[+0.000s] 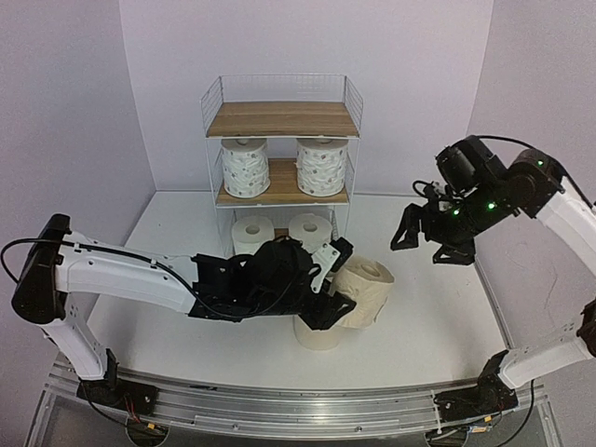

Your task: Place and organize the paper towels onto the shelf

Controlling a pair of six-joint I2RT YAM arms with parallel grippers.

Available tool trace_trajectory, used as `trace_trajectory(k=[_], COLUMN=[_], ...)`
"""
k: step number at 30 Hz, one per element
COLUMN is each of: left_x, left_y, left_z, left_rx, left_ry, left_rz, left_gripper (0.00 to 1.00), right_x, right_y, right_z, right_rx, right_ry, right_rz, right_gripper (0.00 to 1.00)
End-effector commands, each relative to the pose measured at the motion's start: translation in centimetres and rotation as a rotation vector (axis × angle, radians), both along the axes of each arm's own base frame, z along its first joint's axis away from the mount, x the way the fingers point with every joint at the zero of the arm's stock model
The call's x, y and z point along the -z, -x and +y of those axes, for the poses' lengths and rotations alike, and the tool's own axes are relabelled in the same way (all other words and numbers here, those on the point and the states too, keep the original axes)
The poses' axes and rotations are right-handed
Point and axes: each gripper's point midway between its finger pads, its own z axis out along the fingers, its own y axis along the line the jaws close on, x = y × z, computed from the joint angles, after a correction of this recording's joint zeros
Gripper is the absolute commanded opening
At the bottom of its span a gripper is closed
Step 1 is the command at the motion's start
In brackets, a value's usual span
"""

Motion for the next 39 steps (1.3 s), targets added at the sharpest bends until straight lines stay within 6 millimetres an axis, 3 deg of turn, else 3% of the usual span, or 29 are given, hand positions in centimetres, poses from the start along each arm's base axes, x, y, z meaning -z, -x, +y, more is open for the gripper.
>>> trace_trajectory(k=[1,6,11,17,20,28,31,36,39], left_x=[-11.4,-17.7,-24.3,-30.4,-33.2,-35.4,-35.2,-34.8,-34.4], left_y=[-0.9,-1.0,-1.7,-2.6,-4.2,-11.8,-13.4,-17.4,-18.8], left_z=[2.4,5.5,8.8,10.7,11.4,11.8,11.0,11.0,11.2], left_rx=[-0.071,-0.103,-0.188,-0.271,-0.362,-0.396,-0.393,-0.418,-0.395], left_ry=[0.249,0.331,0.424,0.478,0.472,0.429,0.405,0.394,0.401], left_rz=[-0.111,-0.218,-0.327,-0.453,-0.537,-0.55,-0.568,-0.555,-0.55], left_gripper=[0.17,0.15,0.0,0.0,0.0,0.0,0.0,0.0,0.0], right_x=[-3.9,-3.7,-3.5,-3.4,-3.4,-3.1,-3.1,-2.9,-2.9], right_y=[-0.3,0.1,0.0,-0.4,-0.5,-0.5,-0.5,-0.6,-0.7], right_z=[-4.1,-5.2,-5.1,-4.7,-4.4,-3.7,-3.7,-3.5,-3.4], right_rx=[0.136,0.163,0.153,0.14,0.128,0.103,0.102,0.096,0.088], right_ry=[0.007,0.013,0.015,0.025,0.024,0.002,0.0,-0.003,0.0], right_rz=[-0.192,-0.215,-0.218,-0.226,-0.224,-0.216,-0.22,-0.221,-0.223], right_gripper=[0.98,0.98,0.98,0.98,0.98,0.98,0.98,0.98,0.98])
